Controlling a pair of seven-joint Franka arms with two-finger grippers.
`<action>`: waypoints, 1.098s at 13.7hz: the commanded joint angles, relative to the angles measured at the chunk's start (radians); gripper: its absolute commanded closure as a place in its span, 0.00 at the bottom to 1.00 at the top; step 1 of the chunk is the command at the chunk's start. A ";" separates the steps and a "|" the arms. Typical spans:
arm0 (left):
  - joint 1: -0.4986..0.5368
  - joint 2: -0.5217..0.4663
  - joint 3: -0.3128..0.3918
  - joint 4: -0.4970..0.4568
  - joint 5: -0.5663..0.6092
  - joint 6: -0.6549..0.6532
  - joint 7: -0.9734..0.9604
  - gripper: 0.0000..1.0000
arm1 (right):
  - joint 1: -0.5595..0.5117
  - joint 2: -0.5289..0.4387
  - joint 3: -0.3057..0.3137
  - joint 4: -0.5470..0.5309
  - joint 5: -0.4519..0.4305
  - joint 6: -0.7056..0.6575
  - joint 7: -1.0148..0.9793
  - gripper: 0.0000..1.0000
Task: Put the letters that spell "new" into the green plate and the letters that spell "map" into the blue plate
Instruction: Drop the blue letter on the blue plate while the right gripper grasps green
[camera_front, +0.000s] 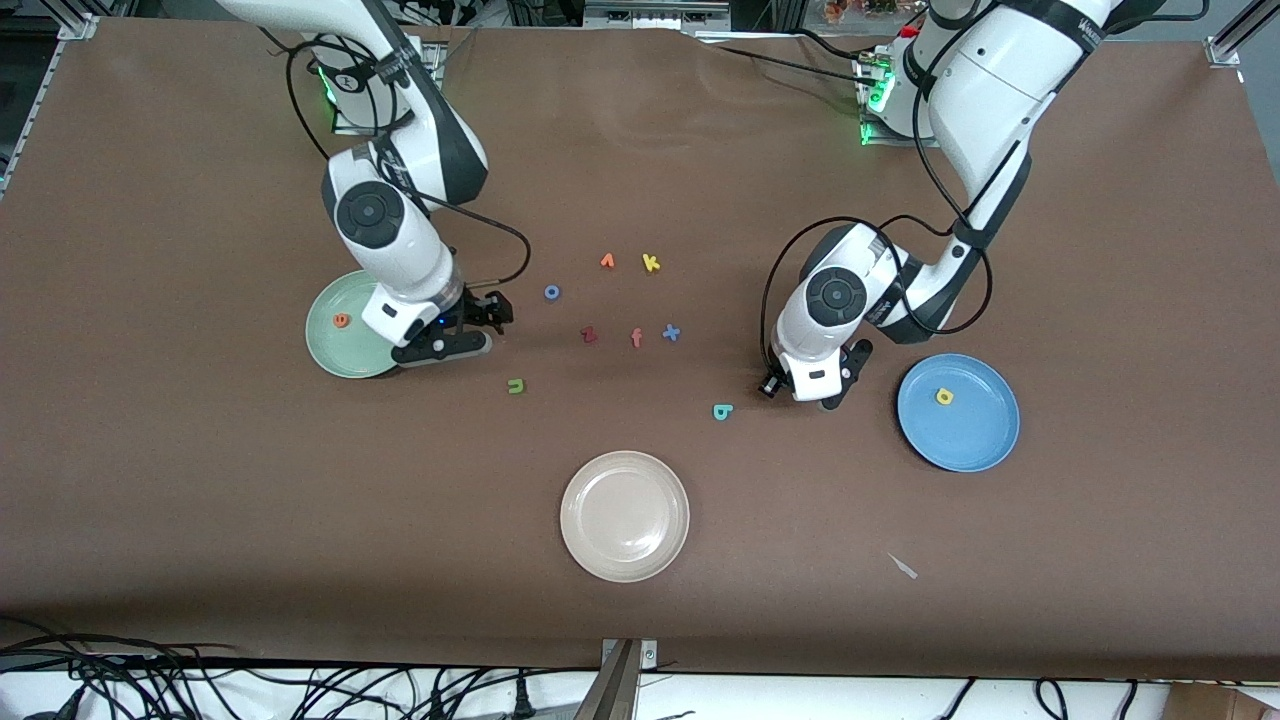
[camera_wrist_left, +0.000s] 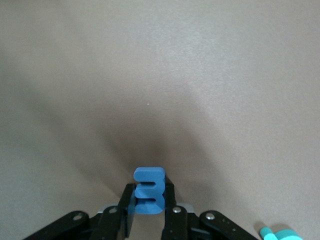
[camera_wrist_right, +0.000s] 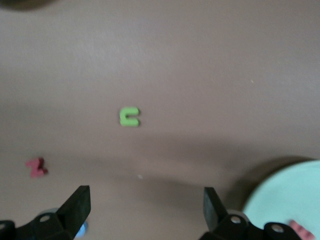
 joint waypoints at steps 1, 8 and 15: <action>0.010 -0.040 0.004 0.010 0.028 -0.086 0.147 0.95 | 0.002 0.122 -0.002 0.132 0.008 -0.005 0.018 0.00; 0.128 -0.135 0.004 0.050 0.014 -0.328 0.778 0.98 | 0.033 0.226 -0.001 0.194 -0.004 0.024 0.028 0.21; 0.381 -0.137 0.011 0.049 0.030 -0.339 1.428 0.94 | 0.044 0.301 -0.002 0.196 -0.013 0.144 0.016 0.28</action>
